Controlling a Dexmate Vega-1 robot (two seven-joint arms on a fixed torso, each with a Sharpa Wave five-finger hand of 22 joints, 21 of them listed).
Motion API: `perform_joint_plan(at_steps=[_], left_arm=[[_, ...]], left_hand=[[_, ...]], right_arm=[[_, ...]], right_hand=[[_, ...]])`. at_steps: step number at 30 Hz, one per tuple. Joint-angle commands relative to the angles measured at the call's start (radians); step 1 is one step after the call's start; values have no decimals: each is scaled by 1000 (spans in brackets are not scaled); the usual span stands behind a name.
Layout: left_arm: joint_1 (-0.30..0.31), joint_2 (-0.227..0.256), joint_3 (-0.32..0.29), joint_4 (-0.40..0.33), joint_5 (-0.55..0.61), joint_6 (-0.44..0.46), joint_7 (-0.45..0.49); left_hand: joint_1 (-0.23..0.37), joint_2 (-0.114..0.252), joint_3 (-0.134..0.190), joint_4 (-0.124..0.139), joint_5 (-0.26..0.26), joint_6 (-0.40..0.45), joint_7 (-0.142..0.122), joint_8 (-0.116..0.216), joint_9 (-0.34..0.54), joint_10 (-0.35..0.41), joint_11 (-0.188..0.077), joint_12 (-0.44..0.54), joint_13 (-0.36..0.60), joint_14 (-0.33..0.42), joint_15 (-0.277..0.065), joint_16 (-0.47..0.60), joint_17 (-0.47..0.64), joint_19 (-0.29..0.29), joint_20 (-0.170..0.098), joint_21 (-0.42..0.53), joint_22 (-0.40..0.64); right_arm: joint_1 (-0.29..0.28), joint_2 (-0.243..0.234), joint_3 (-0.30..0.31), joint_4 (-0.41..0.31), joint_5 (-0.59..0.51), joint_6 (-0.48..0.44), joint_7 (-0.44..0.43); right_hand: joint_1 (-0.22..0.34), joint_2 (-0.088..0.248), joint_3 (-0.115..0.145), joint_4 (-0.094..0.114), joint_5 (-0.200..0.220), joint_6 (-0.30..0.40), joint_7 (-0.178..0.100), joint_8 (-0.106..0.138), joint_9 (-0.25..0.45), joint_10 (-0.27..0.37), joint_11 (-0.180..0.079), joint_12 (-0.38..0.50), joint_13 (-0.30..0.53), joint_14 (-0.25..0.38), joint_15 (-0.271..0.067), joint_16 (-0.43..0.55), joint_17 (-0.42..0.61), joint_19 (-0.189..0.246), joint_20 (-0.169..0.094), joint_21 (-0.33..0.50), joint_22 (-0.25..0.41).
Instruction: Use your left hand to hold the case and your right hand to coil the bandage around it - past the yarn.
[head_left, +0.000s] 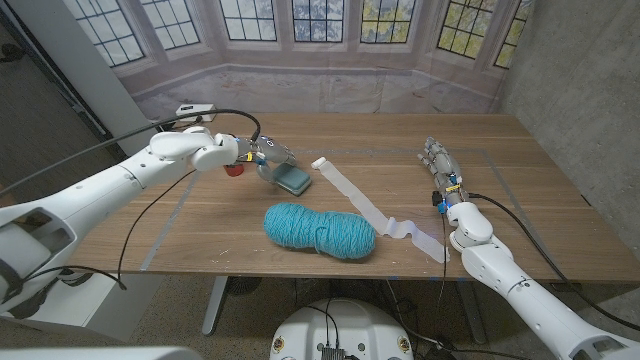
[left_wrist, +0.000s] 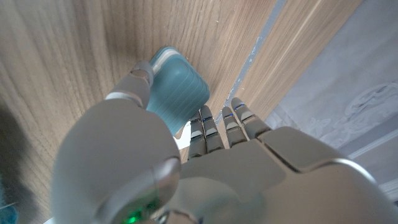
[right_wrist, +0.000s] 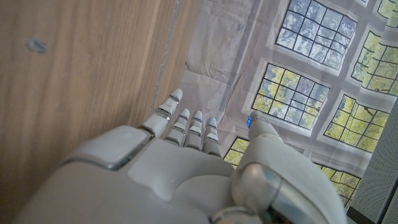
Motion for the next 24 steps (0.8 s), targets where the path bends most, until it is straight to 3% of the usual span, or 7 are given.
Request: perform_joint_plan(at_steps=[1, 15, 18, 21, 22, 24], left_arm=[[25, 9, -1, -2, 67, 19, 107], [42, -2, 3, -21, 80, 64, 112], [54, -1, 2, -26, 86, 77, 134], [64, 7, 1, -25, 91, 72, 177], [67, 9, -1, -23, 88, 69, 193], [71, 12, -4, -26, 83, 70, 194]], left_hand=[[16, -1, 3, 2, 0, 21, -1, 15, 8, 16, 0, 14, 14, 17, -2, 6, 6, 14, -2, 4, 6], [16, -3, 0, 3, -2, 13, 2, 25, 19, 10, 2, 27, 34, 26, -2, 8, 12, 17, -1, 2, 6], [21, -3, -3, 2, -2, 60, 3, 63, 34, 47, -9, 62, 62, 61, -11, 19, 22, 36, 5, 5, 7], [37, -1, -10, 0, -3, 158, 3, 142, 62, 146, -36, 137, 115, 148, -48, 46, 39, 81, 7, 14, 9], [41, 1, -11, 0, -3, 179, -3, 159, 68, 170, -52, 155, 126, 172, -57, 54, 43, 95, 5, 17, 9], [49, 1, -11, -2, -2, 215, -18, 185, 74, 199, -58, 177, 141, 204, -70, 62, 47, 106, 3, 19, 9]], right_arm=[[5, 11, -1, 29, 7, 18, 8], [0, 5, 7, 42, 18, 30, 22], [0, 3, 8, 43, 21, 29, 25], [2, 1, 8, 45, 23, 27, 30], [4, 1, 8, 47, 23, 27, 31], [6, 0, 7, 48, 23, 26, 34]], right_hand=[[8, -2, 0, -7, 4, 5, 6, -1, 5, 1, 1, 3, 5, 7, -17, 9, 1, 13, -53, 6, 4], [7, -2, 1, -7, 4, 5, 5, -1, 5, 1, 2, 3, 5, 7, -17, 9, 1, 12, -53, 6, 4], [7, -1, 1, -7, 4, 5, 5, -1, 5, 1, 2, 3, 5, 7, -15, 10, 1, 13, -51, 6, 4], [6, -1, 1, -7, 4, 5, 5, -1, 5, 1, 1, 3, 5, 7, -16, 9, 1, 13, -52, 6, 4], [6, -1, 1, -7, 4, 5, 5, -1, 5, 2, 1, 3, 5, 7, -16, 9, 1, 13, -52, 6, 4], [6, -1, 1, -7, 4, 5, 5, -1, 5, 1, 1, 3, 5, 7, -16, 10, 1, 13, -51, 6, 4]])
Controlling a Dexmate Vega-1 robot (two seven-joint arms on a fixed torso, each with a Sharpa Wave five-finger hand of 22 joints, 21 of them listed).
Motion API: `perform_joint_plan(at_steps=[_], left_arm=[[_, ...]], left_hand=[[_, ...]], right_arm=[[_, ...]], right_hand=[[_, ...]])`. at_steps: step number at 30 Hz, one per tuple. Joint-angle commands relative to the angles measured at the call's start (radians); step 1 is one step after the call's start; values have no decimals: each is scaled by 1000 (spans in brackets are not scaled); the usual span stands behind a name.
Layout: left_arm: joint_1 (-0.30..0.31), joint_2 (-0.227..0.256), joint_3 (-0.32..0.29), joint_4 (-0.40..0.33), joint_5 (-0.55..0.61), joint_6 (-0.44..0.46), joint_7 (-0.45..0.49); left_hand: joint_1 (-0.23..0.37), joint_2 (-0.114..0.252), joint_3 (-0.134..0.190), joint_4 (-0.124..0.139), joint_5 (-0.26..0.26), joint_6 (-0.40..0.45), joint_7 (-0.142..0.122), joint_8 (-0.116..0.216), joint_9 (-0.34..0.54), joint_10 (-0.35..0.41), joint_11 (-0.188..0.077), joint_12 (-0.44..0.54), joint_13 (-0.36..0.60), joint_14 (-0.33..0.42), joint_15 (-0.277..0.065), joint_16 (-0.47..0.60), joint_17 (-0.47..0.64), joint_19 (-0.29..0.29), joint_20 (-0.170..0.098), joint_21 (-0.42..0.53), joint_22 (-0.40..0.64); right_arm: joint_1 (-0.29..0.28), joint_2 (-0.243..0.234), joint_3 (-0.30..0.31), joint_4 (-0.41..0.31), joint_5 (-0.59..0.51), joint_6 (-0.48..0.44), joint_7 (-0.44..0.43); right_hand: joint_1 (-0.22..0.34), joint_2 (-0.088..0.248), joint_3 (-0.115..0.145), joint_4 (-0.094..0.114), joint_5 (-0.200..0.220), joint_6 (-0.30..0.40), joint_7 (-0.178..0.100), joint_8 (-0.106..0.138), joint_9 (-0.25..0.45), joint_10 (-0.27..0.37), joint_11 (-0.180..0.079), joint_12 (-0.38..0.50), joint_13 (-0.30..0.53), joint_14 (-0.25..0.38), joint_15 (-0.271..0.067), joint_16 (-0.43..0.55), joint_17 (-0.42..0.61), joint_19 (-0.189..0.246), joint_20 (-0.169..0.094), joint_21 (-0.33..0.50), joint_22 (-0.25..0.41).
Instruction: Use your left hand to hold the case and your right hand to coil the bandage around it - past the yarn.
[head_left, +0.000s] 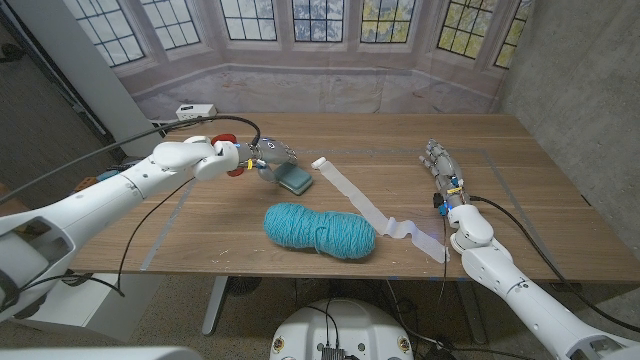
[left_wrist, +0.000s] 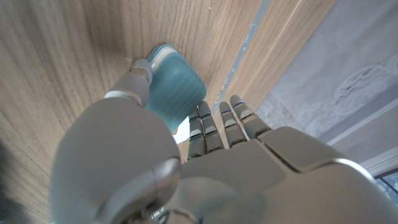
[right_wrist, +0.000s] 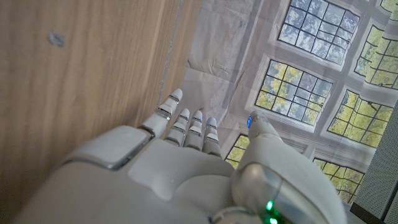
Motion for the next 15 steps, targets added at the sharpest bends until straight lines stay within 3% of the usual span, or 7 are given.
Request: perform_joint_plan(at_steps=[1, 5, 15], left_arm=[[32, 13, -6, -11, 6, 18, 67], [41, 21, -12, -20, 1, 27, 64], [55, 27, -20, -24, -8, 30, 75]], left_hand=[[25, 11, -3, -2, -1, 87, -21, 72, 32, 69, -29, 54, 38, 68, -29, 20, 14, 32, -1, 9, 4], [28, 13, -3, 0, 0, 114, -30, 95, 37, 92, -45, 72, 52, 91, -43, 25, 20, 40, -4, 9, 4], [28, 14, -4, 3, 0, 122, -33, 113, 43, 106, -55, 84, 64, 103, -51, 27, 30, 46, -8, 8, 4]], right_arm=[[5, -7, 2, 11, 7, 0, 15], [13, -6, -2, 16, 8, -3, 24], [10, -7, -7, 4, 1, -10, 15]], right_hand=[[6, -1, 1, -7, 4, 5, 4, -1, 5, 0, 3, 3, 5, 7, -16, 10, 1, 13, -52, 6, 4], [6, -1, 1, -6, 4, 5, 5, -1, 5, 0, 2, 3, 5, 7, -16, 10, 1, 13, -52, 6, 4], [5, 0, 2, -7, 4, 5, 5, -1, 5, 0, 3, 3, 5, 7, -16, 10, 1, 13, -52, 6, 4]])
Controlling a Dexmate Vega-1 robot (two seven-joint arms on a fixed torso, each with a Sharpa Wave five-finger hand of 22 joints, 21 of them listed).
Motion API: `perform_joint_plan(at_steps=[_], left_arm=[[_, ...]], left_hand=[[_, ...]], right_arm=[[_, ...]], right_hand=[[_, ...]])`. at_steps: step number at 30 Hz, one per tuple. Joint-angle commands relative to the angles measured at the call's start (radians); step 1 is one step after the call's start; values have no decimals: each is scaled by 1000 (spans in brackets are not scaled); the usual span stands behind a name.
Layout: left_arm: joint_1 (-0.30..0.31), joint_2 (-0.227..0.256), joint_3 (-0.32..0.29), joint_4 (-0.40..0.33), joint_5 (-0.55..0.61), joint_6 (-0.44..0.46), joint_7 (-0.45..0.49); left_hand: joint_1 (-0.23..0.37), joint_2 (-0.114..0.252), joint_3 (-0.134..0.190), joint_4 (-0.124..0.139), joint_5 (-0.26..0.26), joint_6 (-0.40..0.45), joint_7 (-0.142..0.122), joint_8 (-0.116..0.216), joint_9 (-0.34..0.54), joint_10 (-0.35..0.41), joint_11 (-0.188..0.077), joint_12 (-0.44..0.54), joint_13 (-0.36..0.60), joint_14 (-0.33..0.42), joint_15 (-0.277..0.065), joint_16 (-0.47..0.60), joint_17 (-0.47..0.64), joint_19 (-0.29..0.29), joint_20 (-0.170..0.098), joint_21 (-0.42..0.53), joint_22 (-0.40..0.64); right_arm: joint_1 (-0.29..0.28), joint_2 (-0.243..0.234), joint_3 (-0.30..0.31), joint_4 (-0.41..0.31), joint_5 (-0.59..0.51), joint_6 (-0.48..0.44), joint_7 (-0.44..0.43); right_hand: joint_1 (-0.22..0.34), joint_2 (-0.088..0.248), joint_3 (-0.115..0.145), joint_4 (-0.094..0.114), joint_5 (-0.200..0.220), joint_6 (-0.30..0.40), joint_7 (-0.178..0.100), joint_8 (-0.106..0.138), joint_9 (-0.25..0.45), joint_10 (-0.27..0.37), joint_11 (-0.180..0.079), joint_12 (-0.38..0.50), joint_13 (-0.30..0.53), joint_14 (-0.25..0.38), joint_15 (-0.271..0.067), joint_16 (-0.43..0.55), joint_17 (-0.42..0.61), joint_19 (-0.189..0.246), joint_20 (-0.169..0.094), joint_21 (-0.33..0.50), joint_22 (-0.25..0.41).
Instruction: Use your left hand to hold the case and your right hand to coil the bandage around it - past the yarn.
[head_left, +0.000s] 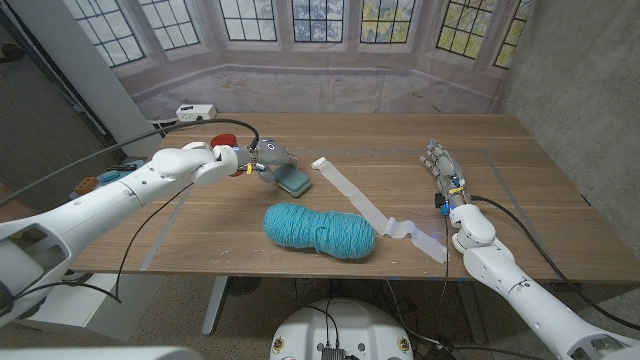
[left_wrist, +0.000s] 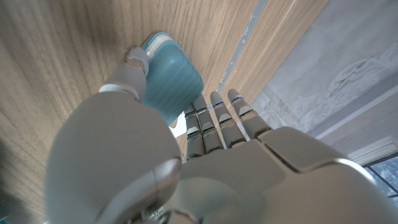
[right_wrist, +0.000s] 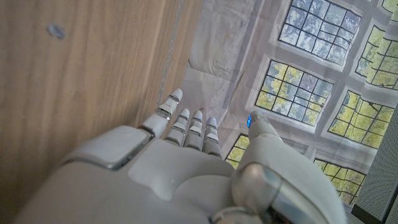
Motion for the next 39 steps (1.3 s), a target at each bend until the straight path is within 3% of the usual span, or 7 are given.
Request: perform_joint_plan(at_steps=[1, 18, 32, 39], left_arm=[[21, 11, -12, -9, -15, 6, 19], [64, 47, -62, -58, -65, 15, 29], [110, 92, -116, -112, -104, 12, 26], [150, 110, -152, -139, -149, 32, 20]], left_hand=[[8, 18, -2, 5, 5, 92, -32, 82, 42, 58, -48, 13, 36, 17, -5, 7, 7, 12, 1, 3, 4], [6, 17, -1, 8, 6, 99, -32, 107, 51, 71, -55, 24, 50, 27, -14, 4, 20, 21, -3, 2, 5], [5, 18, 2, 9, 6, 97, -35, 121, 55, 72, -53, 26, 57, 32, -16, 1, 28, 23, -4, 0, 6], [4, 21, 3, 11, 6, 102, -34, 129, 55, 71, -53, 27, 61, 32, -17, 0, 33, 23, -5, -1, 6]], right_arm=[[0, -4, -6, -11, -6, -10, -4], [-11, -36, -21, -96, -41, -63, -26], [-1, -93, -52, -208, -121, -167, -57], [26, -137, -84, -272, -181, -261, -59]], right_hand=[[5, 0, 2, -7, 4, 5, 5, -1, 5, 0, 3, 2, 5, 7, -15, 10, 1, 13, -52, 6, 4], [4, 0, 3, -7, 4, 5, 5, -1, 5, 1, 3, 3, 5, 7, -18, 10, 2, 14, -53, 6, 4], [4, 0, 4, -7, 4, 5, 5, -1, 5, 1, 4, 3, 5, 7, -17, 10, 1, 13, -52, 6, 4], [5, -1, 5, -8, 4, 11, 5, 1, 5, 6, 3, 5, 5, 9, -17, 10, 1, 18, -51, 8, 4]])
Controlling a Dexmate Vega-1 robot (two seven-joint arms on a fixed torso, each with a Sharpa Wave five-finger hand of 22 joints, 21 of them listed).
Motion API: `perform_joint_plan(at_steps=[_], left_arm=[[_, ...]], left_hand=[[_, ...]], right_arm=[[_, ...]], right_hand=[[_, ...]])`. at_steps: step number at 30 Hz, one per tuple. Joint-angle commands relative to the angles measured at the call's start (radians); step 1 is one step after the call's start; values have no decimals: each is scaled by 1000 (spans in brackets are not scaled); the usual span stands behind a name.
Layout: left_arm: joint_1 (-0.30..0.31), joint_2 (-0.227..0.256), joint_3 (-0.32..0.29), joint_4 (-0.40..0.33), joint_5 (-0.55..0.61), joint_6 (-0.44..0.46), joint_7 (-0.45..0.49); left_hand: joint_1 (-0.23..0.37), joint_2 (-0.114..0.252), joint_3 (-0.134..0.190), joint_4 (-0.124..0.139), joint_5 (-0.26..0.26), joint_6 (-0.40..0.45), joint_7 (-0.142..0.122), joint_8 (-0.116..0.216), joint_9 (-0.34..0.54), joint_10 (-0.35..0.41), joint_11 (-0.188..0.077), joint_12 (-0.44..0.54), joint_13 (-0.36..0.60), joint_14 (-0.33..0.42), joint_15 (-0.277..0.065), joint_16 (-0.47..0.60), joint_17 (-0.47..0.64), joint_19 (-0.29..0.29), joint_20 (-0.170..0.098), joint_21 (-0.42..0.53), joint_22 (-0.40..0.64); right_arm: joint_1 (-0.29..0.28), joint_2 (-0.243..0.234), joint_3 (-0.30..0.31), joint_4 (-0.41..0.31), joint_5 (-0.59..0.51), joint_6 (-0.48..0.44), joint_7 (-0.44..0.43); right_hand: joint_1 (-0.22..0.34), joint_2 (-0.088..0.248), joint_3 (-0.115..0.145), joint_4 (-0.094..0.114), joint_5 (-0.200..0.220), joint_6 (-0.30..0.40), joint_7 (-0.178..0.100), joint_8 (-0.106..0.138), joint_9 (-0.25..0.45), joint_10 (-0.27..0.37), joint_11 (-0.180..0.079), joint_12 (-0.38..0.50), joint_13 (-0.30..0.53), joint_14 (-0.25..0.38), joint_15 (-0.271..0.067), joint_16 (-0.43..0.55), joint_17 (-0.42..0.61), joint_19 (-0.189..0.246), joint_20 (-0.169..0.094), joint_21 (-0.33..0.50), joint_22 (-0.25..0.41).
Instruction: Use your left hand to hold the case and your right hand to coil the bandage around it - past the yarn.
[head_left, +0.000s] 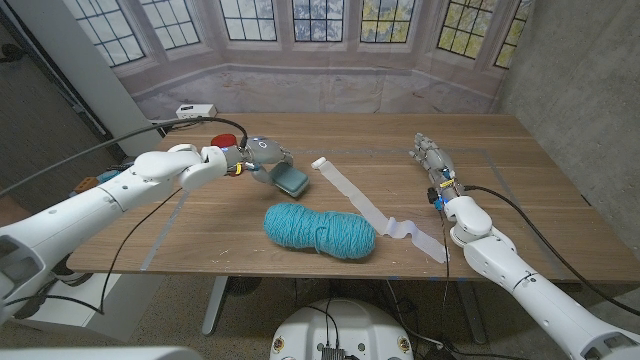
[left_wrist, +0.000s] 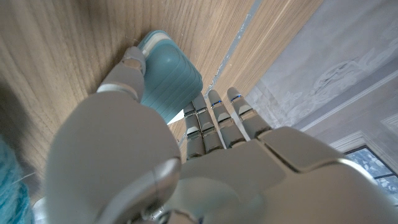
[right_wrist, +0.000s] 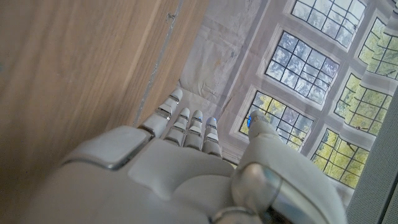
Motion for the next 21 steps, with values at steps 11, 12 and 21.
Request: perform_joint_plan(at_steps=[11, 12, 21], left_arm=[[129, 71, -118, -111, -123, 56, -3], [136, 75, -123, -116, -127, 56, 0], [207, 104, -180, -181, -173, 96, 10]], left_hand=[[0, 22, 11, 13, 7, 101, -35, 100, 51, 65, -62, 8, 13, 11, -1, -2, 14, 7, 0, -2, 1], [0, 22, 11, 13, 7, 103, -34, 102, 51, 66, -63, 8, 13, 11, -2, -2, 14, 7, -1, -2, 1], [-1, 28, 14, 13, 9, 108, -37, 113, 52, 68, -65, 10, 18, 15, -1, -3, 22, 7, -1, -3, 2]], right_arm=[[108, -94, -102, -147, -168, -237, 21], [116, -97, -109, -151, -177, -248, 26], [192, -118, -168, -179, -256, -336, 74]], right_hand=[[10, -2, 4, -10, 5, 15, 4, 3, 5, 13, 4, 7, 5, 13, -16, 4, -1, 20, -49, 8, 4], [10, -2, 5, -11, 5, 17, 4, 3, 5, 14, 3, 7, 5, 14, -15, 4, -1, 20, -49, 8, 4], [14, -3, 6, -13, 6, 20, 5, 4, 5, 18, 6, 8, 5, 15, -15, 4, -2, 22, -49, 8, 4]])
